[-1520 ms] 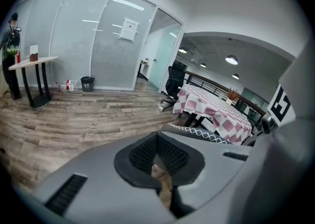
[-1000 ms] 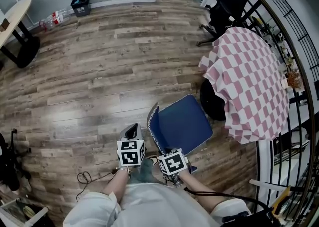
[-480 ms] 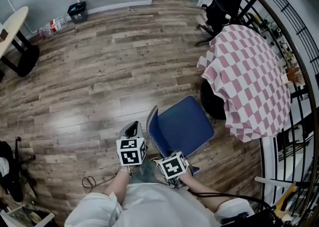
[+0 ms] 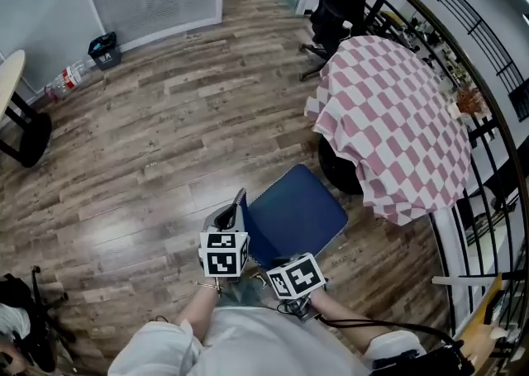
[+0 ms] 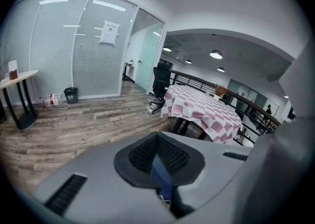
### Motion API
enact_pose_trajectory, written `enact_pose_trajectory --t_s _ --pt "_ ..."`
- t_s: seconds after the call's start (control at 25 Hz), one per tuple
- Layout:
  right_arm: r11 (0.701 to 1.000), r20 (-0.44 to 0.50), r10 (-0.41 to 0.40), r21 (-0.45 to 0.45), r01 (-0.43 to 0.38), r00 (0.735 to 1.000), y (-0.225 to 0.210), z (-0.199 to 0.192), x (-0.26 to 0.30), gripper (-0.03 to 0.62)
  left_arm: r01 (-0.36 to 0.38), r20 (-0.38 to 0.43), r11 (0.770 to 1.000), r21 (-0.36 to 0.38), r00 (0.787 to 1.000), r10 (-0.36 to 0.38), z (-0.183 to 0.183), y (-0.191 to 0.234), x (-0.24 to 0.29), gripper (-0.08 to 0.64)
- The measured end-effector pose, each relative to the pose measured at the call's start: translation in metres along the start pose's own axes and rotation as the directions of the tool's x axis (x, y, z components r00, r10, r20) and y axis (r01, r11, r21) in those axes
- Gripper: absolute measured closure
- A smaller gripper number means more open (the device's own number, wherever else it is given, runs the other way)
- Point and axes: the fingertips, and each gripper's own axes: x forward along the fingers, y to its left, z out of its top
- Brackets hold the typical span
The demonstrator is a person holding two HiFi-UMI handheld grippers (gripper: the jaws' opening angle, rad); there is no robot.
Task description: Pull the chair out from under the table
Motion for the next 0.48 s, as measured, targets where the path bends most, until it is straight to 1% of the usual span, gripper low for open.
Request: enact_pose_trajectory --t_s 0.08,0.12,0.16,0.2,0.32,0.4,0.48 --pt "0.999 0.091 0.023 0.034 -0.026 0.996 -0.003 0.018 -0.017 0.447 0.036 -0.005 0.999 0.026 0.999 -0.035 0.007 -0.010 0.004 0.561" --pt "0.998 0.148 0.010 0.053 -0.018 0.989 -0.010 0.028 -0.027 0.469 0.054 -0.010 0.998 0.038 0.998 -0.054 0.010 -0.016 0.006 0.561" --pt "0.997 0.207 -0.016 0.079 0.000 0.978 -0.018 0.036 -0.039 0.521 0.076 -0.016 0.996 0.053 0.997 -0.075 0.013 -0.023 0.007 0.561" --pt "0.994 0.265 -0.045 0.109 0.016 0.963 -0.026 0.044 -0.051 0.554 0.100 -0.020 0.993 0.070 0.995 -0.099 0.017 -0.031 0.009 0.561" --pt "0.978 0.406 -0.133 0.199 0.054 0.904 -0.047 0.062 -0.084 0.560 0.165 -0.025 0.978 0.130 0.986 -0.163 0.030 -0.052 0.013 0.561" --pt "0.964 0.466 -0.203 0.249 0.093 0.861 -0.062 0.066 -0.103 0.562 0.203 -0.029 0.965 0.164 0.979 -0.201 0.037 -0.068 0.015 0.561" --pt "0.946 0.516 -0.284 0.289 0.149 0.808 -0.078 0.066 -0.122 0.566 0.250 -0.030 0.947 0.202 0.968 -0.249 0.046 -0.087 0.017 0.561"
